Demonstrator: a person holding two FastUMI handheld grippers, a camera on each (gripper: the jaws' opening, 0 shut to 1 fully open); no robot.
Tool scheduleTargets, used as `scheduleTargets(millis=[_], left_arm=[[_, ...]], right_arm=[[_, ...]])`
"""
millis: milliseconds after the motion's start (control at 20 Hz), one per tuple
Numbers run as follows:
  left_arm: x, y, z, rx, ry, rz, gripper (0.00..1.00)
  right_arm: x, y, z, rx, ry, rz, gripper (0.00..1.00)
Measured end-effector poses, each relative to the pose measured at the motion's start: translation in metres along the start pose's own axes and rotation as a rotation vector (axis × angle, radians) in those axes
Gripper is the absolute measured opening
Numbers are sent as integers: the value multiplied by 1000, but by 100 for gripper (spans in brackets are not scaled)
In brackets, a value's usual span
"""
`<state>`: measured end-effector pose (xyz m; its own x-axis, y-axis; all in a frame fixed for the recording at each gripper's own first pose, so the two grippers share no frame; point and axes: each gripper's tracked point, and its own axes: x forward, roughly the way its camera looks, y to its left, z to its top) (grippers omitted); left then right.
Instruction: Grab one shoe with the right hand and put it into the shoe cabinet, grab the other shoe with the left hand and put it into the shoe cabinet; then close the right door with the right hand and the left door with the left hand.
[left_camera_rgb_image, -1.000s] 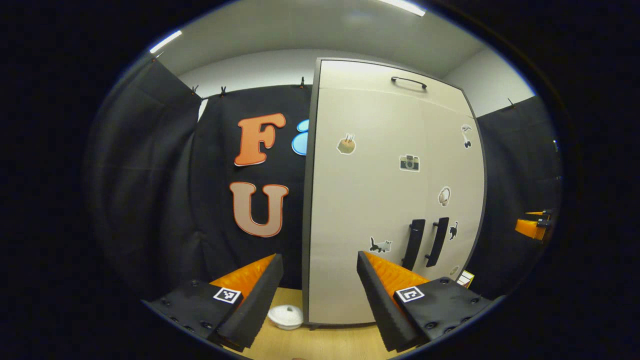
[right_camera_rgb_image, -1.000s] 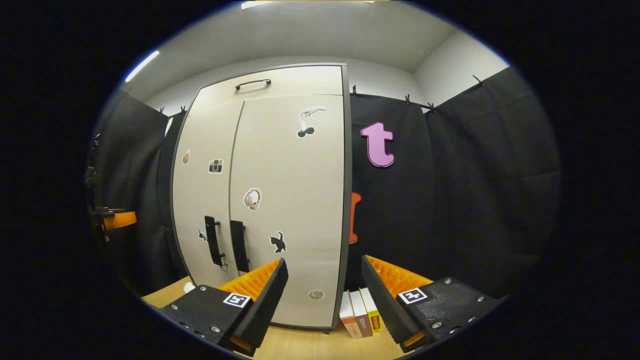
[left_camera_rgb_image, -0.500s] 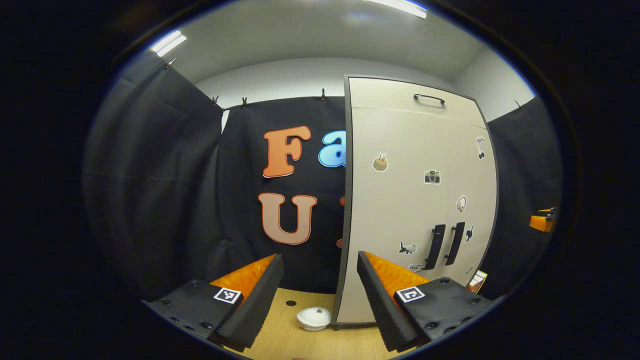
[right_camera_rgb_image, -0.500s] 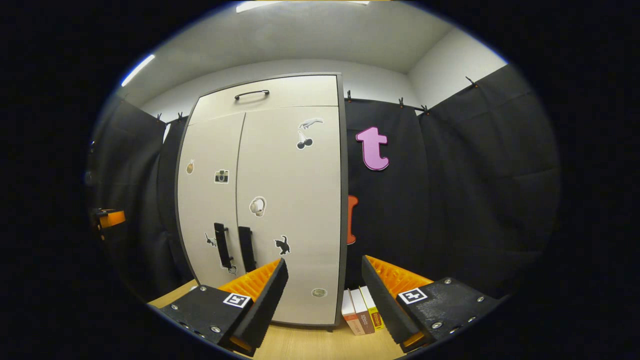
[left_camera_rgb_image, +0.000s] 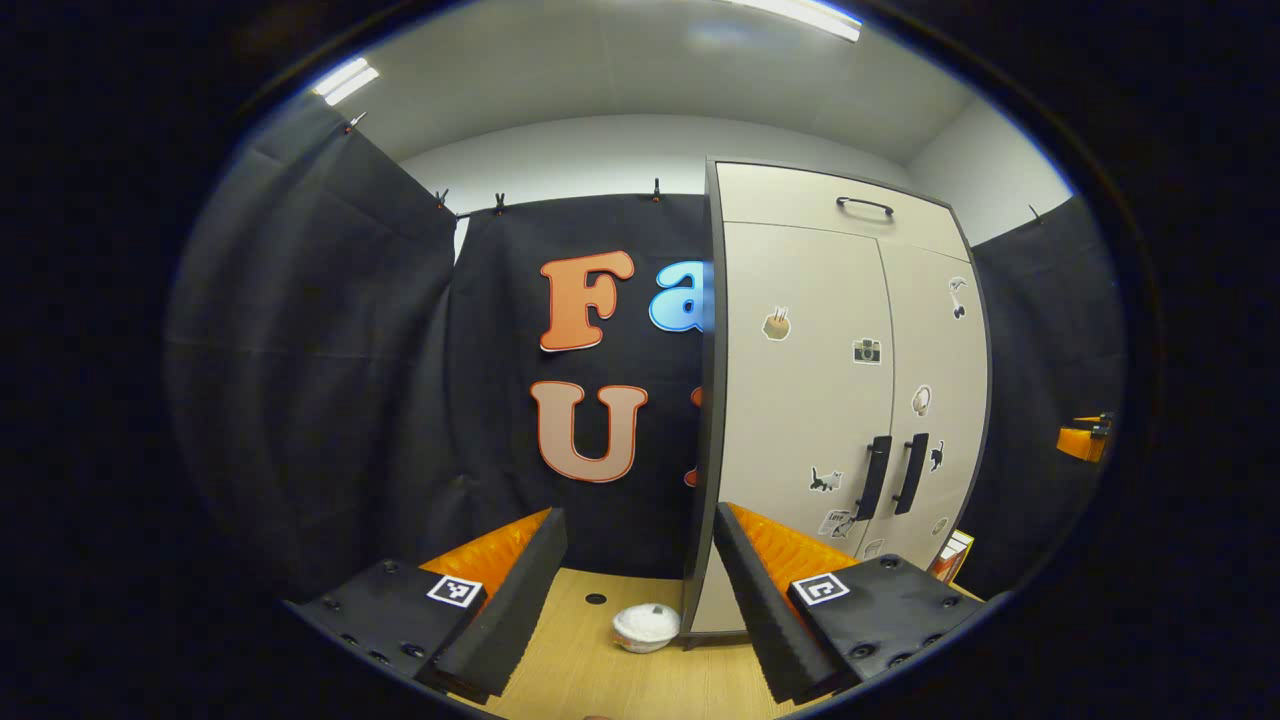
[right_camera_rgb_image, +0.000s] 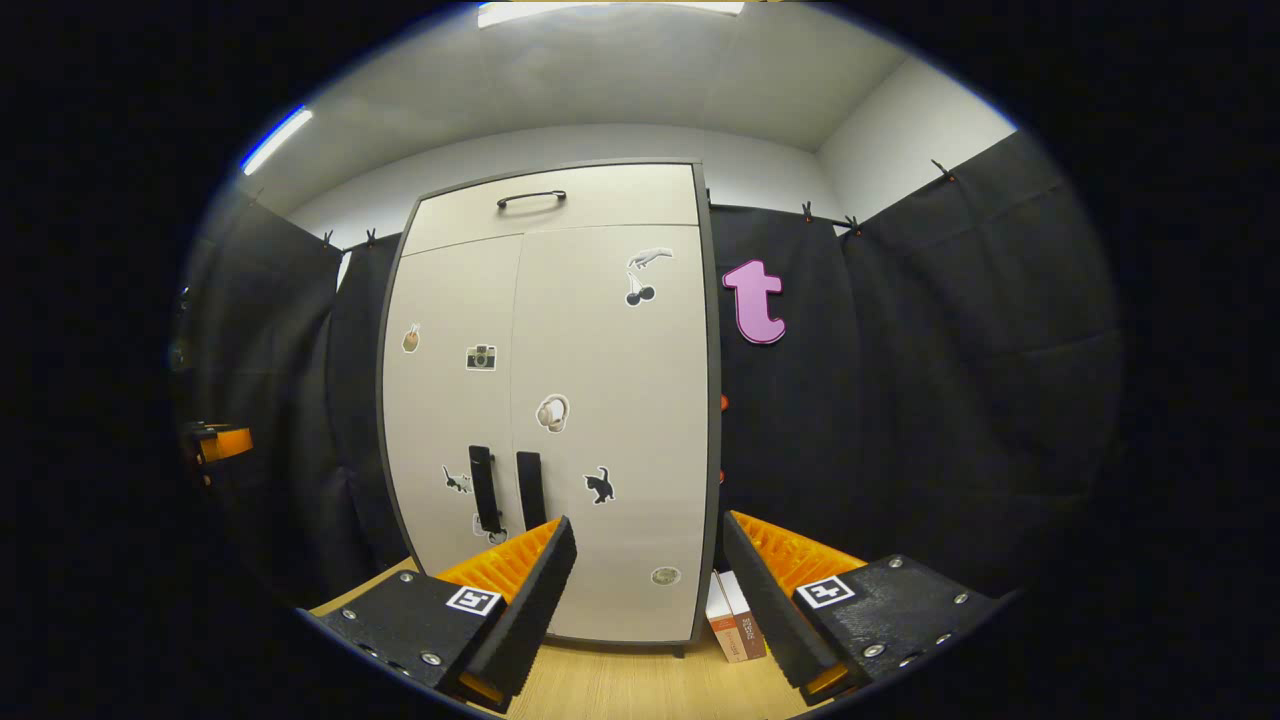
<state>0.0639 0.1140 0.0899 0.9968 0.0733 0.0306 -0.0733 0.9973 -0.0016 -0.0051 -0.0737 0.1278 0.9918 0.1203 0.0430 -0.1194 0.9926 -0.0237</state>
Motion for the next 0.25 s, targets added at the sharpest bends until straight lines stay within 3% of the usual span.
scheduleTargets(millis=[250], left_arm=[[-13, 20, 10, -9, -22, 19, 96]], right_arm=[[-10, 11, 7, 7, -16, 2, 92]])
